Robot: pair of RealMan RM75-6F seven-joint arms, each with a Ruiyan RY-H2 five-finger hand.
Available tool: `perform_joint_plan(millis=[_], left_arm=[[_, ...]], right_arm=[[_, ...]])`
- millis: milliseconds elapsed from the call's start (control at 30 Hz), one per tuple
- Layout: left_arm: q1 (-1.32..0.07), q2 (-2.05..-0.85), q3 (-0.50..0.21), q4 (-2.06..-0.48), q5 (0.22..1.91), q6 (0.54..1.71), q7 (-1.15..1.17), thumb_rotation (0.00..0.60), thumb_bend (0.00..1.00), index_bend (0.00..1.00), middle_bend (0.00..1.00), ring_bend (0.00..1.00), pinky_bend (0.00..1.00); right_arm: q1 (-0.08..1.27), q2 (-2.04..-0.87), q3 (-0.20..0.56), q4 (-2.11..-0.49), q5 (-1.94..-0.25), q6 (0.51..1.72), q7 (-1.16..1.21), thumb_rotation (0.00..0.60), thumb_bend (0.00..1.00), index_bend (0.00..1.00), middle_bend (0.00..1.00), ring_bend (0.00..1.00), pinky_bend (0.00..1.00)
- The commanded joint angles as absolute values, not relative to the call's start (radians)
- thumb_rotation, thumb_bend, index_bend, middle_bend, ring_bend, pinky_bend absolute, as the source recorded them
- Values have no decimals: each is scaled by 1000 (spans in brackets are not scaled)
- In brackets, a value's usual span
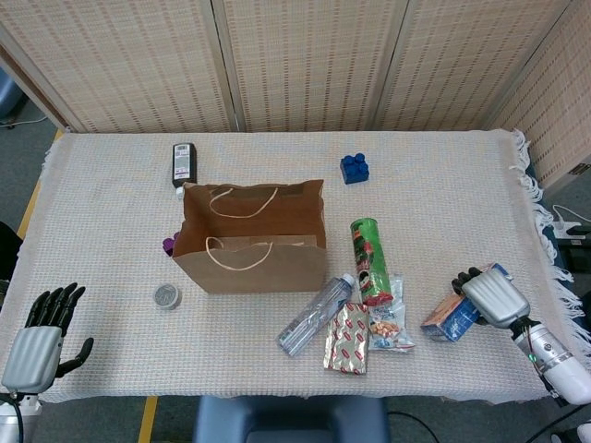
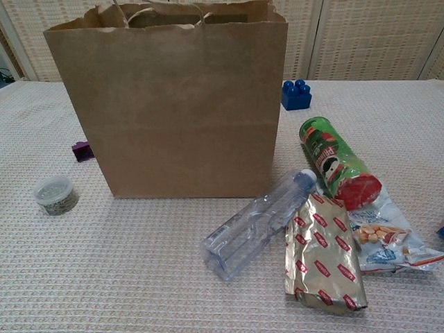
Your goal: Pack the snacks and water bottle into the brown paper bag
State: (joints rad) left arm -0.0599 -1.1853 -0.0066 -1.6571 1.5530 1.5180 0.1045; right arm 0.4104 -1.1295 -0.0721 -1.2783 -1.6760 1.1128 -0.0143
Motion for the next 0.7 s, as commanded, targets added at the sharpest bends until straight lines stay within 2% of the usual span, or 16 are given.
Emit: perform_joint_plan(millis=[33,233,333,500,700], left_arm=[[-59,-1185,-7,-1658,1554,1519,105,600,364,0,0,0,28],[-59,-1186,-5,-1661,1558,1520,110,600,364,0,0,0,28],[-59,-1186,-5,-1662,1558,1522,112,600,364,0,0,0,28],[-58,-1185,-8,-1662,1555,1523,109,600,364,0,0,0,28],[-59,-1185,-9,-1661,1553,1522,107,600,363,0,0,0,27]], right_arm=[[384,-1084,-60,-1283,-1660,1183,99,600,374,766,634,726,758],[340,-1068,5,-1280,-1619,1344,337,600,374,766,634,726,758],[333,-1075,50,-1283,-1602,1414,372,600,375,765,634,726,757],[360,-1084,173,-1373,-1554,1516,286,600,374,765,634,726,748],[432,-1092,332,-1635,-1499,1586,124,600,375,765,634,725,744]])
